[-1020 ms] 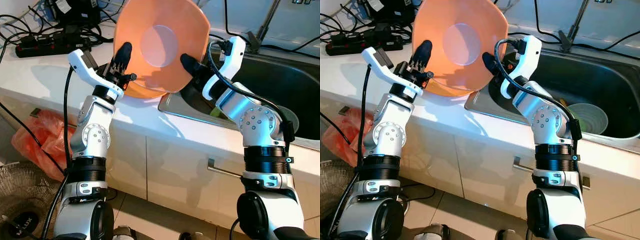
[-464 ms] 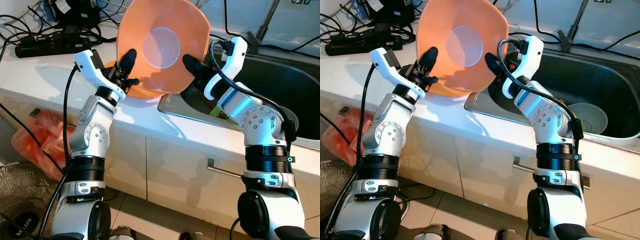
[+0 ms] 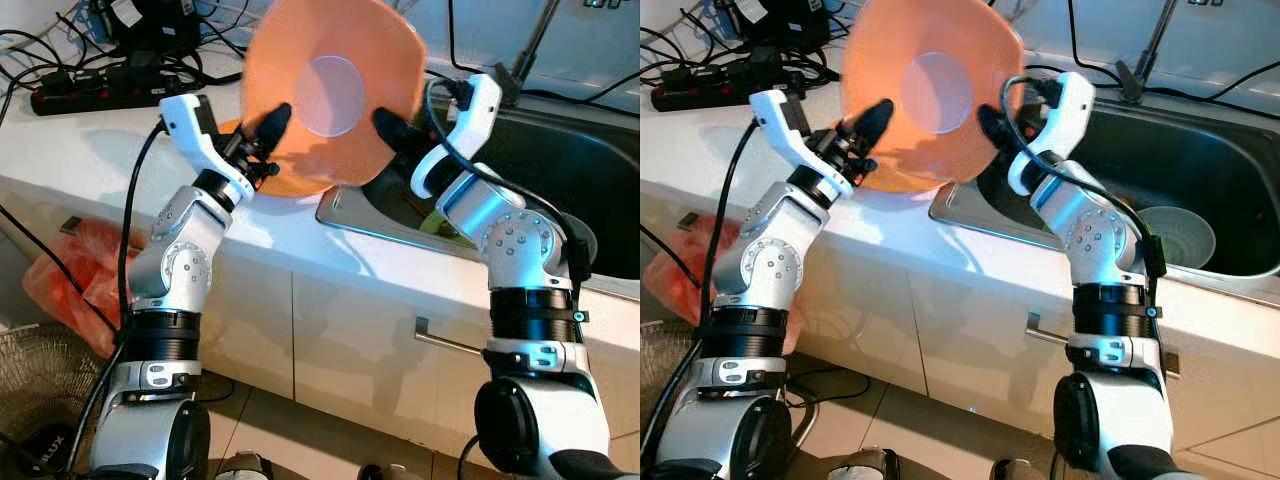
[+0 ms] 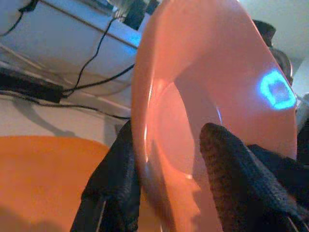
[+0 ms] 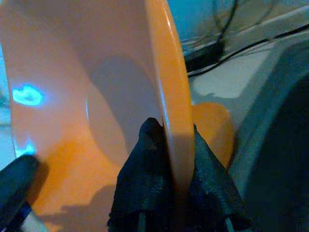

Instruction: Kitchen organization

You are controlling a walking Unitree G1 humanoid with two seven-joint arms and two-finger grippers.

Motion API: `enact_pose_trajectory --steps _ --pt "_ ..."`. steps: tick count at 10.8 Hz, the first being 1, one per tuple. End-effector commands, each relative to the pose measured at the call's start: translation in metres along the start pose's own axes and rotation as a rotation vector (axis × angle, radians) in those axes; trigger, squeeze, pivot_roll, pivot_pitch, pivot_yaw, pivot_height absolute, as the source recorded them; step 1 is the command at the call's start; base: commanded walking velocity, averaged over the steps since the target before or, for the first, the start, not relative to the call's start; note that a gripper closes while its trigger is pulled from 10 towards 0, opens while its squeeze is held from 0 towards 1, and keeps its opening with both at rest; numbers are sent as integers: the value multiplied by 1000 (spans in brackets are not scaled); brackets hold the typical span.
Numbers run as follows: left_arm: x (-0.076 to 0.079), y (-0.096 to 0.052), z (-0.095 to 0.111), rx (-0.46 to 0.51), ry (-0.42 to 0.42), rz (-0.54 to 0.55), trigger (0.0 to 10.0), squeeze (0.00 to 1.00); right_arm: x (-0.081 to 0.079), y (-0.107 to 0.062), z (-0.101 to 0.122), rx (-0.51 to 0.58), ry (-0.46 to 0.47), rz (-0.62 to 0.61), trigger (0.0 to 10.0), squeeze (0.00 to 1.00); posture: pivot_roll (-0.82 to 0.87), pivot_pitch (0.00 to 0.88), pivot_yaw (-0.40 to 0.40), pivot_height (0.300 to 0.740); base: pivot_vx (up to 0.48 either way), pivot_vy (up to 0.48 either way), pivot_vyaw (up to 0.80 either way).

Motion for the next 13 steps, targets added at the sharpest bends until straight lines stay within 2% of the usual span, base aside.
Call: enact_pose_trajectory --steps 1,3,4,5,6,10,11,13 --pt "57 11 10 13 55 -230 10000 1000 34 -3 -15 -73 -42 -196 0 0 33 58 3 740 0 0 0" --pt "54 7 1 -24 50 -224 10000 1000 49 -5 -15 -69 -37 -275 0 0 34 60 6 740 0 0 0" --pt "52 5 -8 -70 54 -222 10000 1000 61 -7 -15 -68 -38 -335 0 0 34 60 7 740 0 0 0" --pt "49 2 -24 -155 90 -212 10000 1000 75 -12 -10 -52 -125 -412 0 0 35 63 8 740 0 0 0" --pt "50 0 -34 -199 126 -221 10000 1000 83 -15 -5 -34 -231 -461 0 0 39 65 10 740 0 0 0" --pt "48 -4 -38 -223 145 -205 10000 1000 90 -15 -13 -25 -241 -521 0 0 53 84 15 740 0 0 0" --pt "47 -5 -39 -230 151 -200 10000 1000 96 -17 -14 -29 -265 -548 0 0 55 90 16 740 0 0 0" --pt "46 -9 -48 -277 179 -195 10000 1000 117 -22 -7 -48 -396 -603 0 0 59 96 17 740 0 0 0"
Point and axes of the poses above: a point about 5 cm out from each wrist's last joint towards the gripper, its own y axis pointing out of the wrist towards the gripper, its own z axis along the axis of the wrist's last joint, x = y × z, the point moved 6 cm from there along y, pointing out of the wrist towards the gripper, and after that the axes turned 15 degrees about -y, right-handed, at the moved point
